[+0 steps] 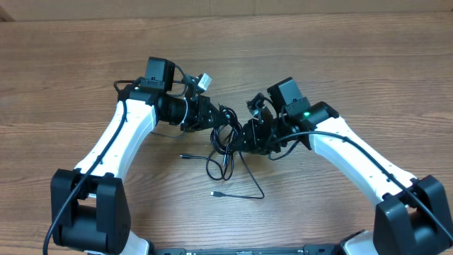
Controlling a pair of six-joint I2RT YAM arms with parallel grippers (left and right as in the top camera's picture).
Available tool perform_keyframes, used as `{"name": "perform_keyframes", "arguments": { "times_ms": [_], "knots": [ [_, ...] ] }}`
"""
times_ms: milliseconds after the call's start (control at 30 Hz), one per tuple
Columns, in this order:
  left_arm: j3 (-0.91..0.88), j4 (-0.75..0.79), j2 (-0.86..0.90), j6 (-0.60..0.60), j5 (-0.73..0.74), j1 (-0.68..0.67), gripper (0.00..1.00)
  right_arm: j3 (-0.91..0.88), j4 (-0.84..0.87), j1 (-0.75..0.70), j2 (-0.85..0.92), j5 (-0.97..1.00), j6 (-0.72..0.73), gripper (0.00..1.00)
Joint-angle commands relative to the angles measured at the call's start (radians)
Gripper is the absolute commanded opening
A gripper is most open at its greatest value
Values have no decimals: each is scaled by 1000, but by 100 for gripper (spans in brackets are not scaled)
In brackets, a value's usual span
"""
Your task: Untangle cables
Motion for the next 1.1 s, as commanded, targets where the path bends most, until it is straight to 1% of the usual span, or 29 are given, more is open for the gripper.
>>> {"name": "perform_keyframes", "arguments": {
  "times_ms": [0, 133, 367, 500, 633, 900, 1000, 1067],
  "knots": [
    [5, 3, -4, -16, 37, -2, 4, 0, 10, 26, -16, 170, 172, 20],
    [5, 4, -4, -15, 36, -2, 4, 0, 47, 60, -5, 180, 193, 20],
    [5, 4, -4, -12, 36, -2, 4, 0, 78, 69, 2, 209, 278, 20],
    [5, 4, -4, -12, 36, -2, 4, 0, 104, 71, 2, 211, 317, 15],
    [5, 4, -4, -12, 29, -2, 4, -1, 116, 71, 2, 211, 321, 14],
    [5, 5, -4, -1, 28, -2, 4, -2, 116, 84, 2, 211, 348, 15],
    [5, 5, -4, 7, 29, -2, 4, -2, 116, 104, 2, 219, 352, 19],
    [5, 4, -4, 11, 29, -2, 4, -2, 116, 118, 2, 244, 375, 19]
  ]
}}
